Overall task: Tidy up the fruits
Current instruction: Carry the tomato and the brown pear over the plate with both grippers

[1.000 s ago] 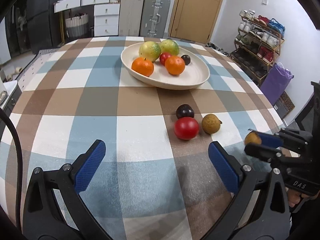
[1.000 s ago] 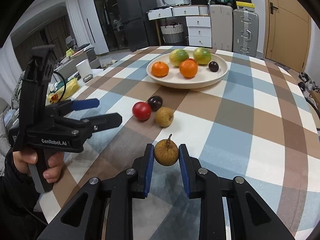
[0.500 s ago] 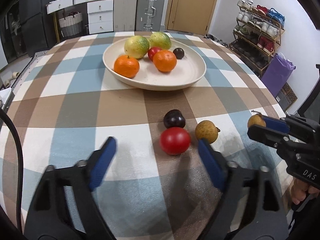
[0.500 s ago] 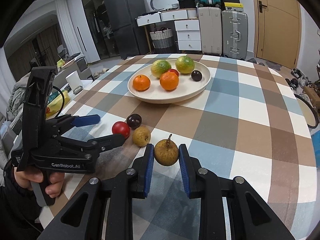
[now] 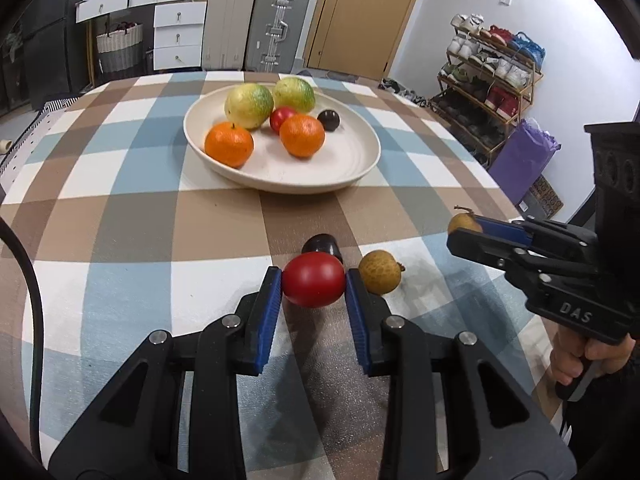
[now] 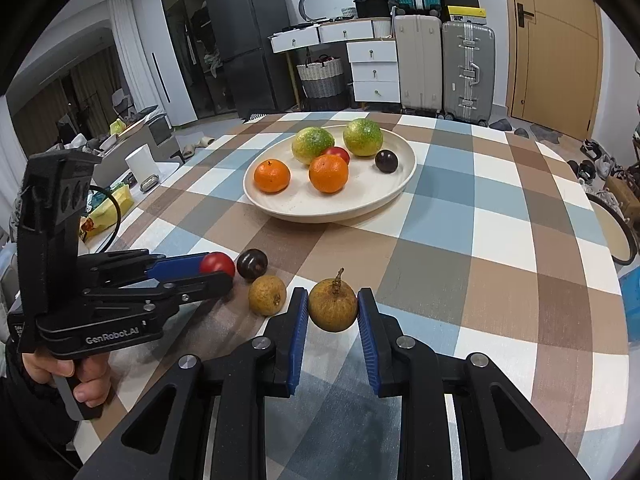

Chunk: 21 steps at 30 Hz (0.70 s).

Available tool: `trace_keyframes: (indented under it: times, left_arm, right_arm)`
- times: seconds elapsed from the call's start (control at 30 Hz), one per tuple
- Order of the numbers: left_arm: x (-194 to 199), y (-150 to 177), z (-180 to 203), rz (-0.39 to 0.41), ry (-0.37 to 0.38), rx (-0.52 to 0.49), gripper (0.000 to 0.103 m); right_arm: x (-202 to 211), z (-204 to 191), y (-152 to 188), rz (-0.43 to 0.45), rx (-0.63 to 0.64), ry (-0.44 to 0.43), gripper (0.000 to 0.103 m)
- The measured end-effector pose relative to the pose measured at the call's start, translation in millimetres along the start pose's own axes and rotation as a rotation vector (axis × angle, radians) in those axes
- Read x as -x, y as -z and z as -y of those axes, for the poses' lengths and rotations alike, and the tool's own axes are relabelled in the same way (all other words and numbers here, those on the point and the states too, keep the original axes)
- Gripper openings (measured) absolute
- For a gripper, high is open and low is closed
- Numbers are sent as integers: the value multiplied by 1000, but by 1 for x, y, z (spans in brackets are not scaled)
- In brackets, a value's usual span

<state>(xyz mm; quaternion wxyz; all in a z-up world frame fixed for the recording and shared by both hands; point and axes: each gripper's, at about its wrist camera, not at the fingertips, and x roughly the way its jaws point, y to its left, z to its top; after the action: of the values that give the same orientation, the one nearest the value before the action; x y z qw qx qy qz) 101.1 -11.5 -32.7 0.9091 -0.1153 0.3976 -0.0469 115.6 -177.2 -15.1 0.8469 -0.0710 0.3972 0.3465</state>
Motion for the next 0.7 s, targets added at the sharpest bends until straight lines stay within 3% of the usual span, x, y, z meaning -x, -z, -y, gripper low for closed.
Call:
trace_keyframes:
  times: [0.37, 0.7]
  left_arm:
    - [21, -28, -8, 109, -22, -8, 29]
    - [15, -62, -15, 168, -59, -22, 29]
  right_arm:
    - [0, 3, -26, 83, -19, -16, 26]
    - [-3, 12, -55, 144, -45, -22, 26]
